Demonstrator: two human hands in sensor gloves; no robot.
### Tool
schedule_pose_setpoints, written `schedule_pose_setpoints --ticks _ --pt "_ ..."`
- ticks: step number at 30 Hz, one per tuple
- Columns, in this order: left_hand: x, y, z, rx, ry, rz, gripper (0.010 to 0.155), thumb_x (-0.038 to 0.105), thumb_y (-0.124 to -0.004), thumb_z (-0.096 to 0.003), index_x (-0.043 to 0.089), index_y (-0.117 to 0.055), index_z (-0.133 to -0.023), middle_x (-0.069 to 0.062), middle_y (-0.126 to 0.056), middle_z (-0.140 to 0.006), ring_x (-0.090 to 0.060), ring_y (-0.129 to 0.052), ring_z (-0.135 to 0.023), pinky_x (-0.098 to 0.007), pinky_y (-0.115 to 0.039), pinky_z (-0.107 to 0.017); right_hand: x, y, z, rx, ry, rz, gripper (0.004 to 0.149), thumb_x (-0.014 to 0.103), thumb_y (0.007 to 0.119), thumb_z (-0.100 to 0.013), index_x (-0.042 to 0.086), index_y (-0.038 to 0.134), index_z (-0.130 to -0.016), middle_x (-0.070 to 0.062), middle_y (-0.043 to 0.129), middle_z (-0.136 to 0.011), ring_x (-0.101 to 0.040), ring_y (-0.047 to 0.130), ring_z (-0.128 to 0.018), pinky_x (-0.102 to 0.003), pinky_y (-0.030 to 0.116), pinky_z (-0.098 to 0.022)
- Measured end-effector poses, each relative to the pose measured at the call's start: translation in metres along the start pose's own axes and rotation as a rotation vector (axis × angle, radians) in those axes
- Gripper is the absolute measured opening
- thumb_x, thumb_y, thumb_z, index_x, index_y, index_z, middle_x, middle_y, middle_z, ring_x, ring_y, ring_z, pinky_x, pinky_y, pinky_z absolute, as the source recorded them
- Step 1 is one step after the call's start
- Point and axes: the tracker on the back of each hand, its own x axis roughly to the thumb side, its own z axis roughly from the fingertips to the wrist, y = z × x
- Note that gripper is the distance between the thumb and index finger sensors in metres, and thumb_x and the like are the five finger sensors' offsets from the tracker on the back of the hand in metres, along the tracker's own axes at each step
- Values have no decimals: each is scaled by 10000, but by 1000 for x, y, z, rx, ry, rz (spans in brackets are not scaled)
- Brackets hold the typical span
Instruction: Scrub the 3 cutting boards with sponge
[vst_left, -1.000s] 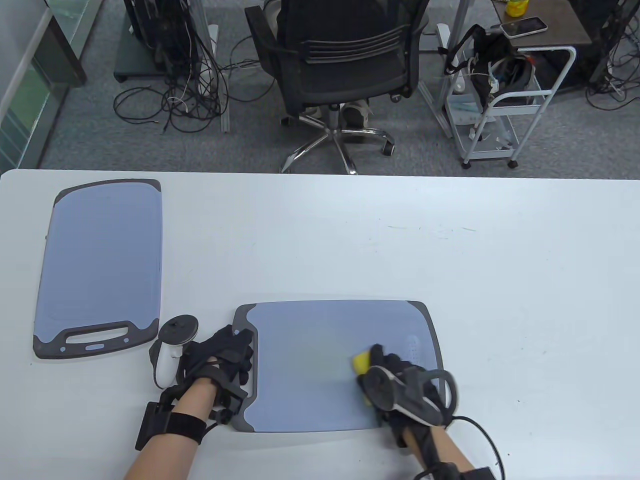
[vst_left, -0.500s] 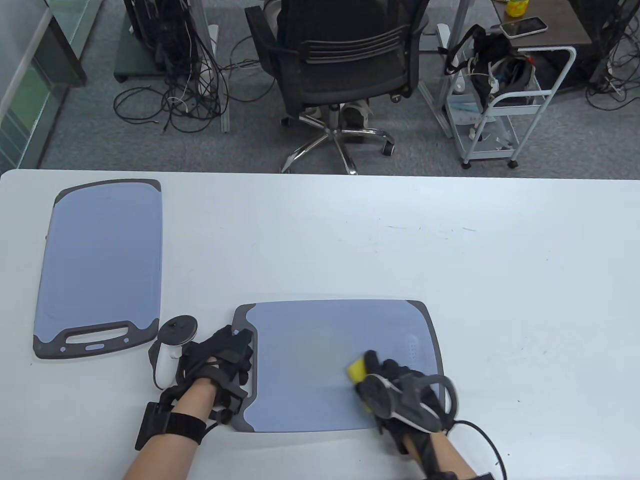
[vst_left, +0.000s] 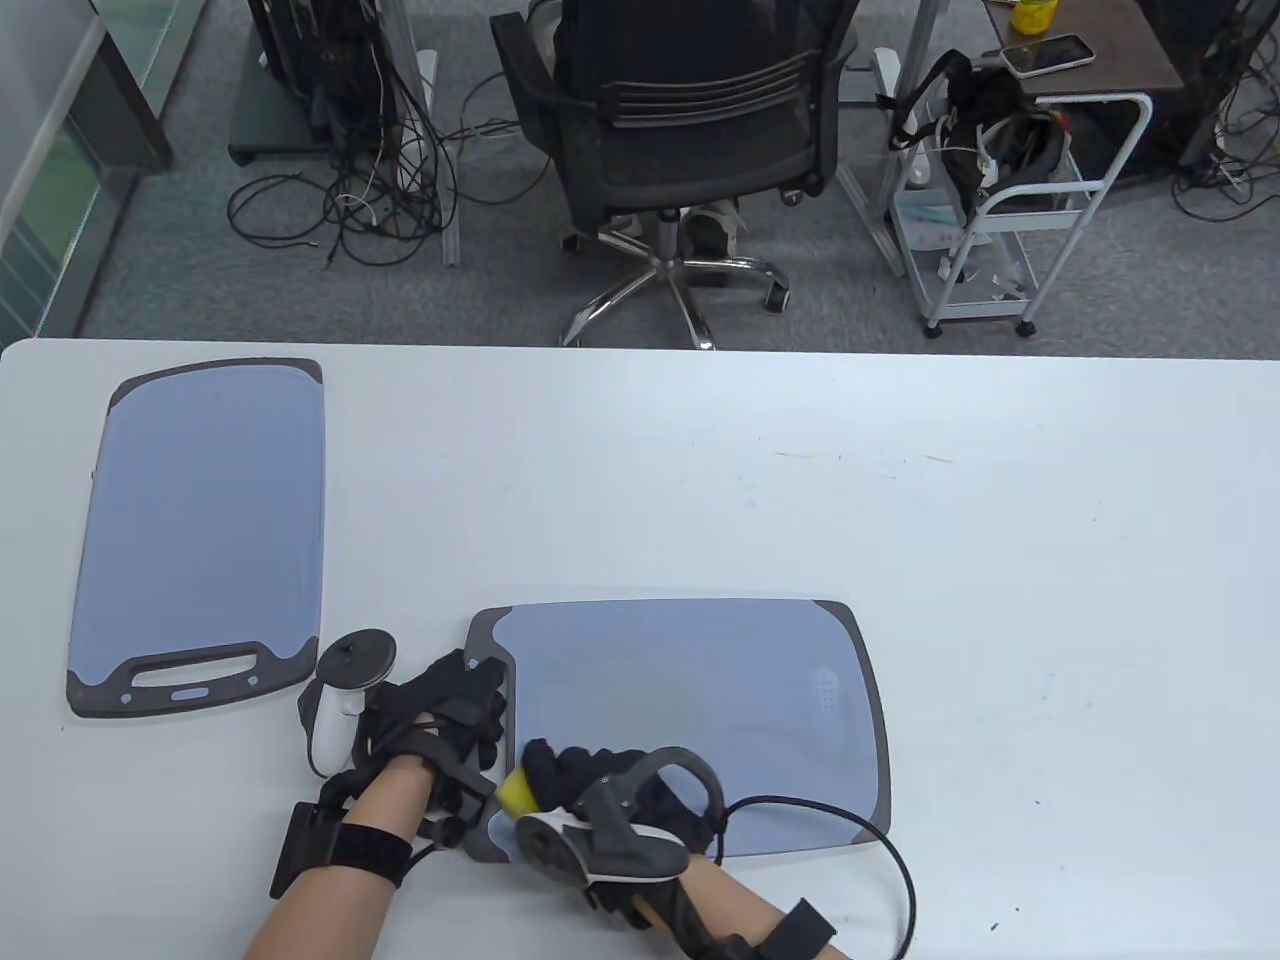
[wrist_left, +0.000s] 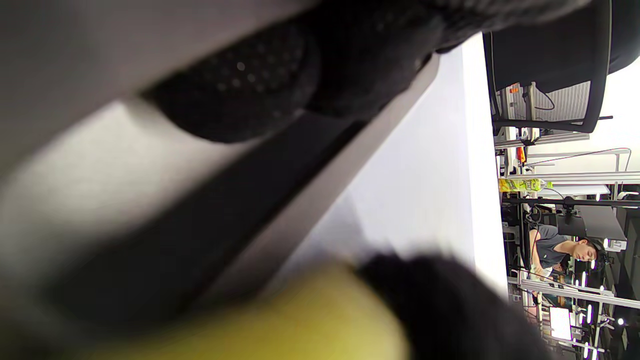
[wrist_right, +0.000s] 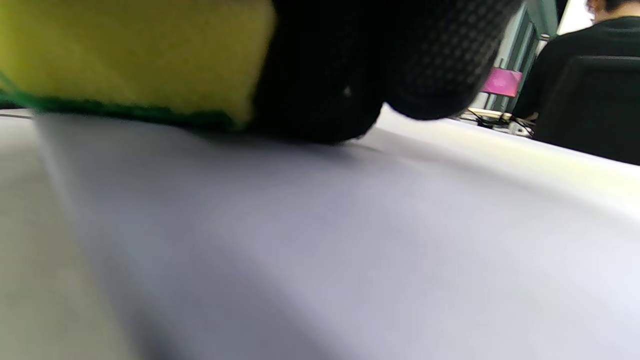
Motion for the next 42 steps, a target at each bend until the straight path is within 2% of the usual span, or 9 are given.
schedule_pose_setpoints --ticks 4,12,15,19,23,28,36,38,42 --pt "0 0 0 -1 1 8 530 512 -725 -605 109 -671 -946 61 -930 -648 27 -1047 -321 -250 -1026 -281 -53 8 29 31 137 -20 700 602 713 -453 200 655 -1023 -49 872 -713 -134 947 -439 -367 847 -394" --pt "0 0 -1 3 -1 0 533 513 -723 -609 106 -668 -949 59 -926 -654 24 -1045 -327 -251 -1022 -285 -216 37 164 108 727 -132 696 566 753 -471 146 677 -1021 -93 876 -709 -173 948 -432 -397 834 -383" --pt "1 0 -2 1 -2 0 532 513 -725 -610 105 -671 -948 57 -929 -654 24 -1047 -326 -251 -1024 -285 -187 32 137 110 597 -80 699 568 742 -475 126 687 -1014 -99 881 -698 -159 951 -427 -386 840 -381" --pt "0 1 -3 -2 1 4 529 511 -727 -608 107 -675 -946 56 -931 -651 22 -1048 -324 -252 -1024 -283 -72 14 48 25 205 -105 717 583 739 -465 125 677 -1013 -88 881 -686 -143 947 -417 -373 845 -377" --pt "0 1 -2 3 2 5 528 510 -730 -603 110 -679 -944 57 -934 -645 21 -1050 -318 -254 -1026 -279 10 1 0 -13 -29 2 713 614 703 -453 172 662 -1011 -46 880 -683 -106 947 -416 -345 856 -381" --pt "-1 4 -3 1 7 22 527 508 -732 -605 109 -679 -945 54 -934 -647 17 -1051 -319 -258 -1026 -280 -39 7 25 54 115 -31 703 606 717 -451 205 648 -1024 -42 875 -706 -129 951 -428 -362 851 -387" --pt "-1 4 -4 -1 7 18 532 513 -730 -604 109 -678 -946 55 -932 -650 17 -1049 -322 -257 -1023 -283 -216 39 178 131 759 -114 701 568 751 -468 141 678 -1020 -96 893 -699 -171 959 -413 -394 843 -370" --pt "0 5 -4 -1 5 12 529 512 -729 -607 109 -678 -946 54 -931 -651 18 -1048 -325 -256 -1022 -283 -215 39 173 142 741 -124 706 557 748 -477 106 677 -1015 -104 894 -691 -168 958 -410 -392 843 -368" --pt "0 5 -4 -2 5 12 528 512 -728 -609 109 -677 -947 55 -931 -652 19 -1048 -325 -256 -1022 -283 -143 27 103 48 445 -89 722 588 727 -469 111 677 -1008 -82 891 -660 -123 951 -390 -359 855 -355"
